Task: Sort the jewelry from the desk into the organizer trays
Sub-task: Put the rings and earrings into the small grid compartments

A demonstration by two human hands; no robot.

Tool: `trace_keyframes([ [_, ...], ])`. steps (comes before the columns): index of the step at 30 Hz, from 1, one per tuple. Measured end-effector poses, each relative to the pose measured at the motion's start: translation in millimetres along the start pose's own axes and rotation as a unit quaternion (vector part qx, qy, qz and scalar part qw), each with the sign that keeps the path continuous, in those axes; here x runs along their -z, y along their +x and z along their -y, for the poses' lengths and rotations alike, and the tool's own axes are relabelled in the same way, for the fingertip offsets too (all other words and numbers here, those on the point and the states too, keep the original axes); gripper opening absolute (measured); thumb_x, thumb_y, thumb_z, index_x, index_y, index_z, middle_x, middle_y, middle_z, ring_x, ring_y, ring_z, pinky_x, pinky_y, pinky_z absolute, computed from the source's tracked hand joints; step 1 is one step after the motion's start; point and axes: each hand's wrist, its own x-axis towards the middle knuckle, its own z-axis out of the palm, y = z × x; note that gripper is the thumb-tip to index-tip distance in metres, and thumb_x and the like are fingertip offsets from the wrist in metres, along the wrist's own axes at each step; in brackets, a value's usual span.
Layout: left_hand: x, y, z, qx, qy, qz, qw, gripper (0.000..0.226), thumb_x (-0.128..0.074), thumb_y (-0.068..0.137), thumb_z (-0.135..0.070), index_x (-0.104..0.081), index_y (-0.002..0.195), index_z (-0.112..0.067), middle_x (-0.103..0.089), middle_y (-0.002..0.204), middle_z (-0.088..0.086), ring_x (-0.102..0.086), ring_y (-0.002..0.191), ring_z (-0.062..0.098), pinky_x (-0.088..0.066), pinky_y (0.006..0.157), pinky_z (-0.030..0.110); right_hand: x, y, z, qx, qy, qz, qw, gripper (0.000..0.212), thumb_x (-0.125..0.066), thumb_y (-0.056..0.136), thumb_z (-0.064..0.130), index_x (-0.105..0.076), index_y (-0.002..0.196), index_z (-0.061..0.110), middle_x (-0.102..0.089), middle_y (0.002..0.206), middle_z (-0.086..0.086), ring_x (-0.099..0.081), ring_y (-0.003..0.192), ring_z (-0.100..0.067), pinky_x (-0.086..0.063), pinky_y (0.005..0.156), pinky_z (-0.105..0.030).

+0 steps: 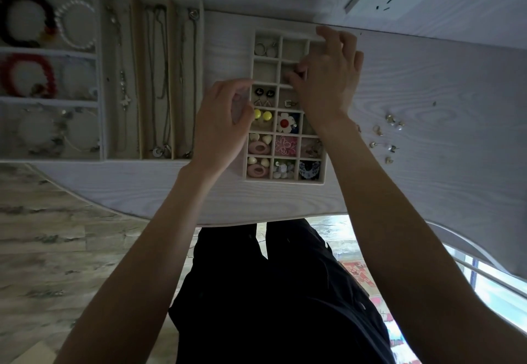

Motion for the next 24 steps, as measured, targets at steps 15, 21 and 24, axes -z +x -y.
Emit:
trace_keyframes([
  [15, 0.1, -1.5, -0.5, 0.000, -0.003, -0.005, 1.000, 0.032, -0.050, 0.094, -0.021, -0.055, 0.124, -0.014, -0.057, 0.118, 0.001, -0.055, 0.104, 0.010, -0.047, 0.094, 0.032, 9.8, -4.1, -11.5, -0.004, 0.076, -0.054, 0.996, 0.012, -0.068, 0.079, 0.028, -0.075, 0.089, 0.028, -0.054, 0.131, 0.008, -0.040, 0.124, -0.025, -0.029, 0.090, -0.030],
  [21, 1.9, -5.6, -8.3, -0.023, 0.070, -0.023, 0.997, 0.031, -0.054, 0.092, -0.018, -0.056, 0.122, -0.014, -0.057, 0.119, 0.004, -0.051, 0.109, 0.012, -0.034, 0.094, 0.013, 30.3, -51.8, -64.2, -0.003, 0.220, -0.158, 0.963, 0.022, -0.060, 0.087, 0.024, -0.069, 0.104, 0.014, -0.064, 0.112, -0.005, -0.053, 0.107, -0.024, -0.033, 0.086, -0.017],
  [24, -1.4, -9.1, -25.7, -0.075, 0.146, -0.011, 0.986, 0.033, -0.057, 0.091, -0.021, -0.057, 0.123, -0.013, -0.058, 0.119, 0.005, -0.049, 0.112, 0.016, -0.028, 0.093, 0.011, 23.4, -90.5, -98.4, -0.030, 0.229, -0.115, 0.966, 0.027, -0.055, 0.089, 0.021, -0.064, 0.113, 0.011, -0.067, 0.107, -0.005, -0.057, 0.098, -0.025, -0.041, 0.087, -0.027],
])
